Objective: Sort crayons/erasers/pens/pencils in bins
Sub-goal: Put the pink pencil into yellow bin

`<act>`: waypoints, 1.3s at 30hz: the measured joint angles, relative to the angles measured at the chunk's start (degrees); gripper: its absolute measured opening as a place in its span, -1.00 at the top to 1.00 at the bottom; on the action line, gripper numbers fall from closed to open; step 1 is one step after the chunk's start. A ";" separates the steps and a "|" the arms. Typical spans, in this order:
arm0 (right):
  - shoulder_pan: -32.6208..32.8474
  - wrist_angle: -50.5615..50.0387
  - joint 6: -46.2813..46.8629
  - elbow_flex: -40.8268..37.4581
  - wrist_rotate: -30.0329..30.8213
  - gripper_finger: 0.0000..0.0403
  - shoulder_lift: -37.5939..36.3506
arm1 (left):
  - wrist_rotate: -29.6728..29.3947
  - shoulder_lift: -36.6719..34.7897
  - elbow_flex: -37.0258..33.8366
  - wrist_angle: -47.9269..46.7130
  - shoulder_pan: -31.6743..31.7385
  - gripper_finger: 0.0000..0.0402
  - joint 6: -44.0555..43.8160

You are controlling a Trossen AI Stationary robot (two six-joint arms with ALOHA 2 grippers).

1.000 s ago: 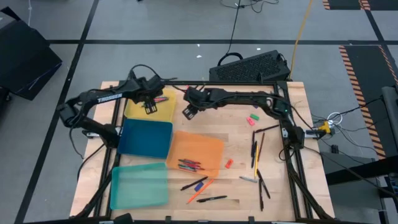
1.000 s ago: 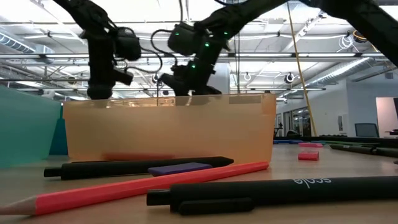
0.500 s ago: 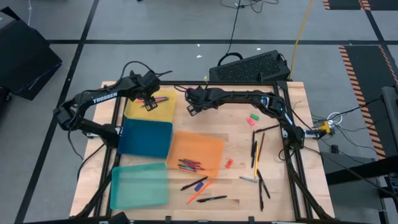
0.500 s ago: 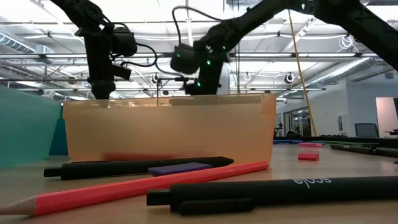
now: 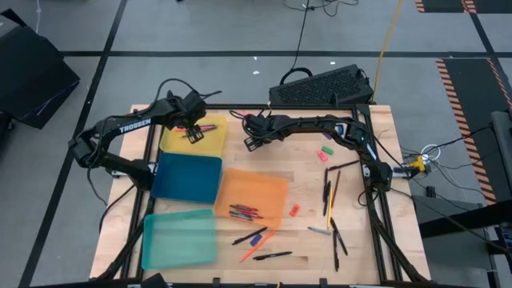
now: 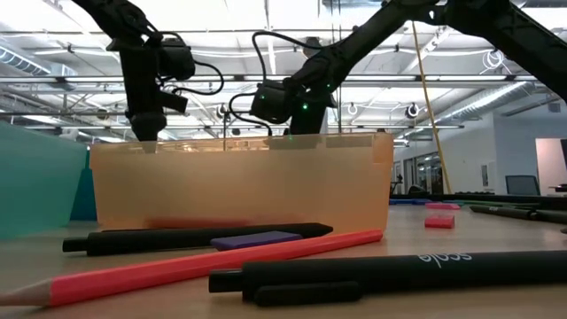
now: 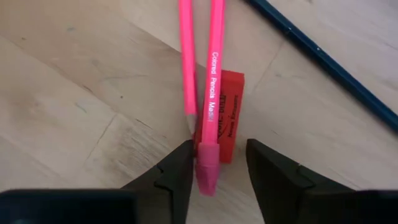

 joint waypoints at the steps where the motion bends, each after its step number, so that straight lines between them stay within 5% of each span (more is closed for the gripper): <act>1: 0.00 -0.06 -0.42 0.00 0.04 0.36 0.00 | 0.00 0.00 0.00 -0.02 0.00 -0.22 -0.43; 12: 0.25 -0.04 -2.72 -0.07 -0.15 0.82 -0.80 | 5.30 0.00 0.00 -0.16 -2.93 -0.22 -8.57; 27: 4.04 -2.35 -6.34 -0.04 0.89 0.82 -17.37 | 15.06 -0.33 -0.01 9.92 -10.35 -0.22 -16.25; 39: 6.70 0.47 -16.99 -0.13 5.41 0.82 -29.30 | 36.35 -6.94 -0.02 41.02 -10.69 -0.22 -24.07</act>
